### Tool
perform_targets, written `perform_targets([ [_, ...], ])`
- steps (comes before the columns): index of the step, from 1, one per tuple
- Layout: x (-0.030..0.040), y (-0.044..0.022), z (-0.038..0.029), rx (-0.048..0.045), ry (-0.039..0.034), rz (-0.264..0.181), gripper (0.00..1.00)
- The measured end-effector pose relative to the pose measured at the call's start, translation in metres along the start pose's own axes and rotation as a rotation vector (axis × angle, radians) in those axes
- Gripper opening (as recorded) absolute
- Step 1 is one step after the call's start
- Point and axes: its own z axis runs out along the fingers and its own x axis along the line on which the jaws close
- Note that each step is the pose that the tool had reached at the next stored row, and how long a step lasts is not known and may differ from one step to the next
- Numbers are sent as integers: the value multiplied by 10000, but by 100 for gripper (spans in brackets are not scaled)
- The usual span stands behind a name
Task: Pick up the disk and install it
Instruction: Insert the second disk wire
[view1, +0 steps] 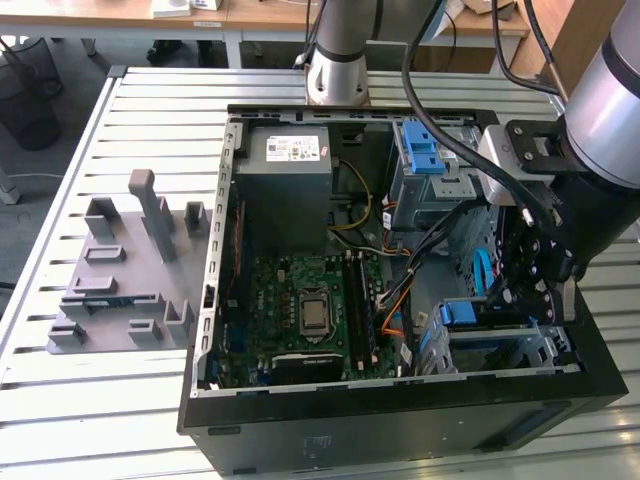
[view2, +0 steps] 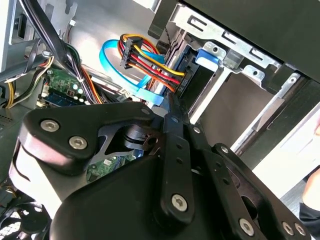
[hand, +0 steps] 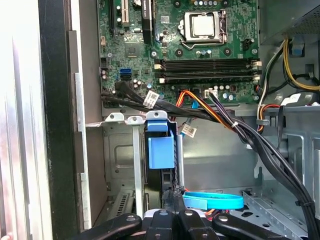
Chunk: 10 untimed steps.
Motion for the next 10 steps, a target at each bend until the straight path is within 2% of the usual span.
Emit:
perform_targets([
  [10, -3, -1, -50, 0, -1, -1, 11],
])
